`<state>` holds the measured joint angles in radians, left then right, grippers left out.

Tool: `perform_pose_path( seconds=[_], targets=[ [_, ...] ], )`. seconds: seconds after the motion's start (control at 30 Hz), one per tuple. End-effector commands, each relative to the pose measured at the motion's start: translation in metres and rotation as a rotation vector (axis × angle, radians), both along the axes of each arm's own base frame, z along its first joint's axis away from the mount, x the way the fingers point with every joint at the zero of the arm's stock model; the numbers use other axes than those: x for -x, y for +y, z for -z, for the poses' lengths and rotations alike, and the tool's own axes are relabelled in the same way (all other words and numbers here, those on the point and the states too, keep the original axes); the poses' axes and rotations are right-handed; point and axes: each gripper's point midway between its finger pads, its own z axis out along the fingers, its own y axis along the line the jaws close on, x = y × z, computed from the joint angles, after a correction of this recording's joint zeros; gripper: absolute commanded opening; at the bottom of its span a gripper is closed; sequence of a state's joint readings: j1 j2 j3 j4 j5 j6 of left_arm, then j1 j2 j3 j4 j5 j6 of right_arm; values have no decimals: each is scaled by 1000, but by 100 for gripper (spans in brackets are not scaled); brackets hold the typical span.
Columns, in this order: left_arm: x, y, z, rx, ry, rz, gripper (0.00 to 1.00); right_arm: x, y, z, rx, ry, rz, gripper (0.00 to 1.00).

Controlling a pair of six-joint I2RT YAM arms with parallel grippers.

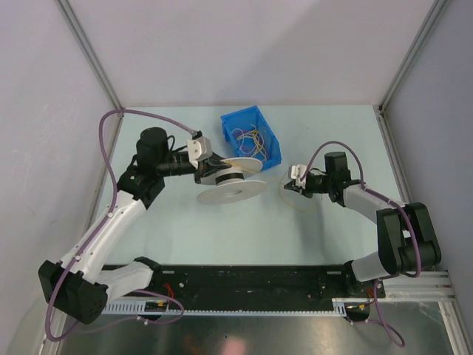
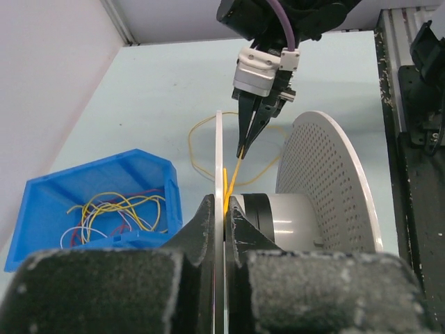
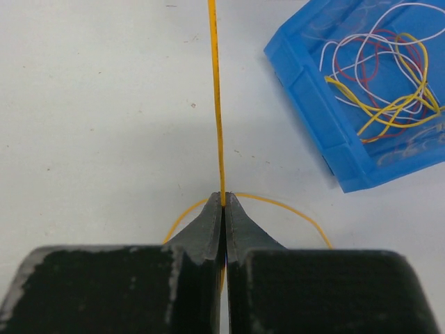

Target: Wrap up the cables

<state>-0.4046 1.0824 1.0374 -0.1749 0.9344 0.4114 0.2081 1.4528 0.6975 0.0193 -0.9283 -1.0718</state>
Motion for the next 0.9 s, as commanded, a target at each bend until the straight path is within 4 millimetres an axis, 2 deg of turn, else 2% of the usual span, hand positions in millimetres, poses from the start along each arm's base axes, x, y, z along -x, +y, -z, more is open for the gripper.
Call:
perform_pose_path(
  seconds=[0.0,0.13,0.2,0.23,0.37,0.53,0.73,0.87],
  targets=[
    [-7,3,-76,129,-124,-27,0,-14,-16,4,11,39,110,0],
    [-18,-1,-92,205,-10,-83,0,-25,-1,-27,-84,33,158,2],
    [-28,1,-103,259,53,-143,0,-26,8,-42,-126,34,166,10],
    [-32,1,-108,287,85,-172,0,-26,11,-49,-144,34,170,15],
    [-46,6,-135,393,186,-266,0,-26,19,-68,-188,23,189,52],
    [-53,13,-172,493,212,-329,0,-32,24,-81,-208,27,237,83],
    [-55,25,-204,587,207,-394,0,-29,34,-84,-217,58,279,97],
    [-52,32,-215,632,213,-423,0,-37,43,-84,-262,102,322,97]
  ],
)
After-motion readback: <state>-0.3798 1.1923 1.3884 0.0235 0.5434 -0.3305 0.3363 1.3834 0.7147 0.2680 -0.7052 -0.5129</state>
